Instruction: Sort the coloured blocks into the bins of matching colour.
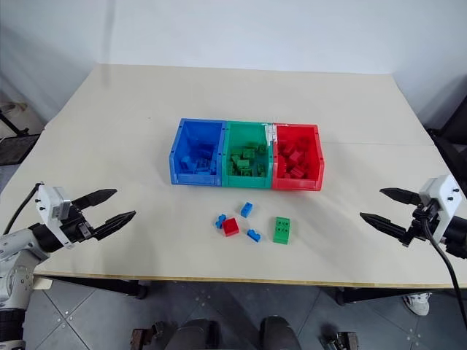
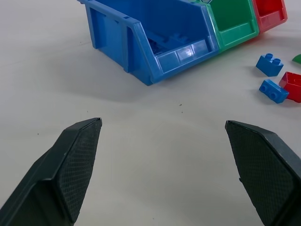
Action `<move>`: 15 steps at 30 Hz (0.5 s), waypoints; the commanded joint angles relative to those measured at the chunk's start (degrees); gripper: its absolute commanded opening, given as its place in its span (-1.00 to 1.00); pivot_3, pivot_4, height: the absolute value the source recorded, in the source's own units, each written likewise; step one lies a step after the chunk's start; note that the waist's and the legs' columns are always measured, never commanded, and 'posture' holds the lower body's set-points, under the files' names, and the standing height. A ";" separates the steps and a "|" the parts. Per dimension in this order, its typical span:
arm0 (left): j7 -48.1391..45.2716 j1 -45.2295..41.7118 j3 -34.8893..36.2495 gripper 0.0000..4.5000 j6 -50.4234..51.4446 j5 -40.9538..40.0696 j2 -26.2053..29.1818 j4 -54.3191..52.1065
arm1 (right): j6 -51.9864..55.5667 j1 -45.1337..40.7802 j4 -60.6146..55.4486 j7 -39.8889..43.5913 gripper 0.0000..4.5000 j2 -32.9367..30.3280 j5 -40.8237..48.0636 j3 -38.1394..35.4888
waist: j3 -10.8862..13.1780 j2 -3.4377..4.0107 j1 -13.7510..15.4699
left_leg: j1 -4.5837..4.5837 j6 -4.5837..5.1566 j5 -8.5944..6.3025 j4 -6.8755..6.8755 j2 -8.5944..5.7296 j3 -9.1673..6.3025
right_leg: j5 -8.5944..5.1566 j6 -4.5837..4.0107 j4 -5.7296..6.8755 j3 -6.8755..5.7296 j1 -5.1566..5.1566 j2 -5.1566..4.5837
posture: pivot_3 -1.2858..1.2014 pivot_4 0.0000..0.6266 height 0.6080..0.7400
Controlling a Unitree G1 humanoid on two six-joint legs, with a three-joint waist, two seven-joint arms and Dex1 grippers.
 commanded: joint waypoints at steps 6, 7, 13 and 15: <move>2.96 -2.24 0.13 0.98 -0.34 1.37 0.84 0.22 | -1.44 -1.76 1.03 -0.11 1.00 -0.27 0.18 -0.63 | 0.00 0.00 -0.01 | 0.00 0.00 0.00 0.03 0.00 0.00 | 0.00 0.00 0.03 0.00 0.00 0.00 | 0.03 -0.52 1.00; 3.08 -2.46 -0.02 0.98 -0.60 1.68 0.88 0.54 | -1.48 -2.00 1.22 -0.16 1.00 -0.23 0.08 -0.54 | 0.00 0.00 -0.01 | 0.00 0.00 0.00 0.06 0.00 0.00 | 0.00 0.00 0.04 0.00 0.00 0.00 | 0.03 -0.52 1.00; 6.90 -3.84 -1.50 0.98 1.46 4.29 1.09 0.33 | -1.59 -3.44 1.88 -1.81 1.00 0.46 -0.42 -0.28 | 0.00 0.00 -0.01 | 0.00 0.01 -0.01 0.07 0.00 0.01 | 0.00 0.01 0.10 -0.02 -0.01 0.00 | 0.03 -0.52 1.00; 8.71 -4.42 -2.69 0.98 3.76 5.31 1.31 -0.46 | -1.01 -3.66 0.92 -3.64 1.00 1.02 -0.62 -0.17 | 0.00 0.00 0.00 | 0.00 0.01 -0.01 0.08 0.00 0.00 | 0.00 0.01 0.11 -0.02 -0.01 0.00 | 0.03 -0.52 1.00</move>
